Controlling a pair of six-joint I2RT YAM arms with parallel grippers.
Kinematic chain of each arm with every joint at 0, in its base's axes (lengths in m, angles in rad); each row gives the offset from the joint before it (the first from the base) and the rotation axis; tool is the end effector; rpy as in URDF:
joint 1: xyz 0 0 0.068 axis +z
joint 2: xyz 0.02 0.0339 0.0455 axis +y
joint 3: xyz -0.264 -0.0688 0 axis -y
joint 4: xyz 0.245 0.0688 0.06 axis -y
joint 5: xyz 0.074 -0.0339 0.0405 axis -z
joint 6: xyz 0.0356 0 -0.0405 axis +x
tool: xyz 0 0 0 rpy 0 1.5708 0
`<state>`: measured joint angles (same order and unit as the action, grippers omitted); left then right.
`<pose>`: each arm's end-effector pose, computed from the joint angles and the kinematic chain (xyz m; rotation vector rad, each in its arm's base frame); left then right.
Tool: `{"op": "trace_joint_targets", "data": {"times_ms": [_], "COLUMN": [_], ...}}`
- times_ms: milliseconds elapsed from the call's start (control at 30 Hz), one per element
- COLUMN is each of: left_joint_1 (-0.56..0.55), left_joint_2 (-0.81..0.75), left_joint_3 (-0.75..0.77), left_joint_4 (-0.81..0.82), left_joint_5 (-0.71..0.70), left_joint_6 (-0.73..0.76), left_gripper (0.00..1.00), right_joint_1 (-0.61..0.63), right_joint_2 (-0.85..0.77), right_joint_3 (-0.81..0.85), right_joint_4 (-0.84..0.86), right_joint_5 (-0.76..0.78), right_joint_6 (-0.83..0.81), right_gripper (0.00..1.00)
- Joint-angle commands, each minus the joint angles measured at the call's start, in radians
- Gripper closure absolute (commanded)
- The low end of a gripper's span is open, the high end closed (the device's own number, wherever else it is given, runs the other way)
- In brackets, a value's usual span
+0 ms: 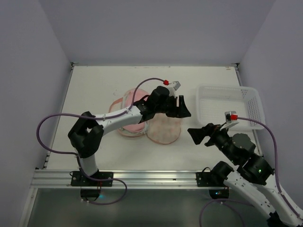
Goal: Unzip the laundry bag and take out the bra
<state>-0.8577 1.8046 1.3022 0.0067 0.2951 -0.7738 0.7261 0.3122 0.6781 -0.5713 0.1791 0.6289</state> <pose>0.2668 -0.3243 0.2535 0.3010 2.2966 -1.2366 0.0661 0.0502 0.3160 0.0448 1.8467 0.8102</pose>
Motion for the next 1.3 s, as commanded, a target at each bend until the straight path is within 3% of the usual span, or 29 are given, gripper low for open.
{"op": "trace_joint_targets", "data": {"times_ms": [0,100,267,433,633,833,1000,1267], "left_joint_1": [-0.020,-0.021,0.032,0.257,0.417,0.584,0.638,0.640], "left_joint_2": [-0.002,-0.036,-0.181,-0.396,-0.569,-0.674,-0.761,-0.826], "left_joint_3": [0.078,0.068,0.026,-0.150,-0.270,-0.406,-0.521,-0.641], "left_joint_4": [0.058,0.046,-0.161,-0.267,-0.396,-0.456,-0.459,-0.416], "left_joint_5": [-0.036,-0.065,-0.275,-0.289,-0.418,-0.392,-0.372,-0.225], "left_joint_6": [-0.053,-0.073,-0.019,0.007,0.103,0.162,0.185,0.153], "left_gripper": [0.33,0.33,0.29,0.27,0.08,0.02,0.02,0.02], "right_joint_1": [-0.002,-0.002,-0.004,-0.004,-0.039,-0.131,-0.166,-0.182], "right_joint_2": [-0.068,-0.073,0.072,0.385,0.793,1.220,1.537,1.792], "right_joint_3": [0.001,0.015,0.066,0.156,0.410,0.639,0.883,1.069], "right_joint_4": [-0.064,-0.073,-0.035,0.134,0.237,0.310,0.301,0.286], "right_joint_5": [0.051,0.046,-0.003,-0.069,-0.178,-0.363,-0.441,-0.406], "right_joint_6": [0.025,0.005,-0.023,-0.099,-0.215,-0.232,-0.232,-0.181], "right_gripper": [0.01,0.01,0.01,0.01,0.01,0.02,0.07,0.16]}}
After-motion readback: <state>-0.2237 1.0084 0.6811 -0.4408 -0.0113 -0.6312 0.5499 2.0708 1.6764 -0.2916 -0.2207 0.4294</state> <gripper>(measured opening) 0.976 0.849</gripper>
